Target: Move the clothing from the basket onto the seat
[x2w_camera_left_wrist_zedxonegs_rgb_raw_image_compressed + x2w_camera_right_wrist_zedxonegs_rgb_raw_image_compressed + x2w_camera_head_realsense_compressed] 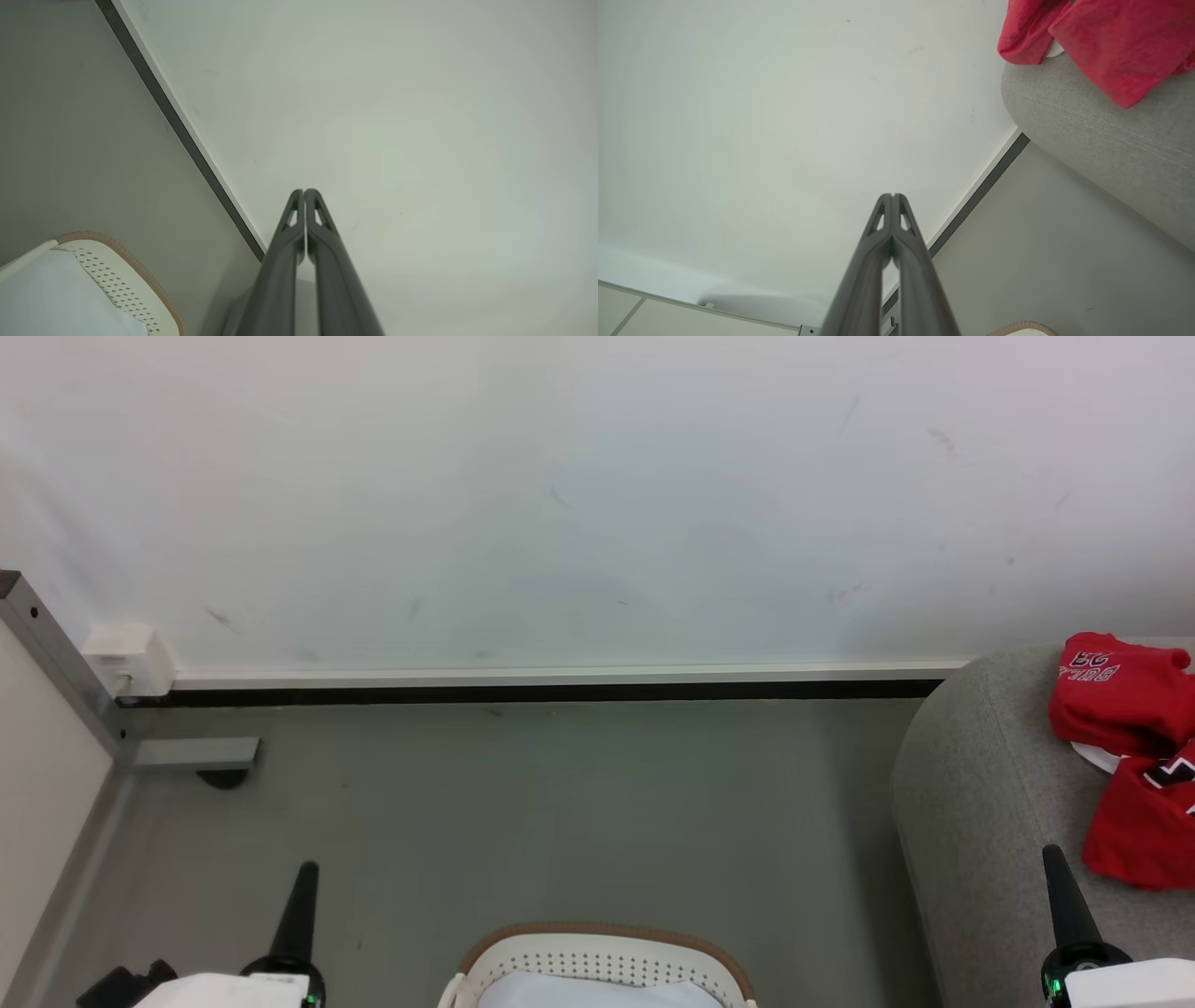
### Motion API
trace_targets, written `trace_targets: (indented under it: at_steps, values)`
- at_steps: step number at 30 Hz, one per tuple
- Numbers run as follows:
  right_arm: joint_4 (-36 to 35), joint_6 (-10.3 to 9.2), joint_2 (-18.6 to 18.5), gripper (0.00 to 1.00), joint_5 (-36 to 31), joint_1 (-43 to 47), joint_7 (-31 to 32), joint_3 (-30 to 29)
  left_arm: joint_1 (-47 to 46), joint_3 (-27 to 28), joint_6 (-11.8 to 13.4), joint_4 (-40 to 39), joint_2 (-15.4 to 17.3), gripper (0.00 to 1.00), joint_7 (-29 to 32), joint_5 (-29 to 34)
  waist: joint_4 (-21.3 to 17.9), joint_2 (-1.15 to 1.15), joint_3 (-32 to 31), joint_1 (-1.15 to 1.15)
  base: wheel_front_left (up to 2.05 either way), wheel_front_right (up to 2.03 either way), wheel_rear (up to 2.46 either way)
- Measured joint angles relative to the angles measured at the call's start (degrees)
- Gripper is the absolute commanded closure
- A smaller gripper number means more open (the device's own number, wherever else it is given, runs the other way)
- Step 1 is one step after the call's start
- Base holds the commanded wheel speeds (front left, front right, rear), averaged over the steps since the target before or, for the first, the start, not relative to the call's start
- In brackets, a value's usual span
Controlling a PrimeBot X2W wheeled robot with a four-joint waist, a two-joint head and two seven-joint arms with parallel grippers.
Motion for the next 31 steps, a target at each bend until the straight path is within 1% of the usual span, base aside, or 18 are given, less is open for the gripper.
trace_targets:
  at_steps: [16, 31]
  values:
    - [0.0, 0.00, 0.5, 1.00, 7.2, -0.7, 2.2, -1.5, -0.8, 0.9, -0.4, -0.3, 0.0, 1.00, 2.0, -7.7, 0.4, 0.00, 0.3, 0.00, 0.00, 0.00, 0.00]
    - [0.0, 0.00, 0.8, 1.00, 13.3, -1.1, 3.8, -2.7, -1.2, 1.6, -0.5, -0.4, 0.1, 1.00, 3.8, -13.6, 0.9, 0.00, 0.6, 0.00, 0.00, 0.00, 0.00]
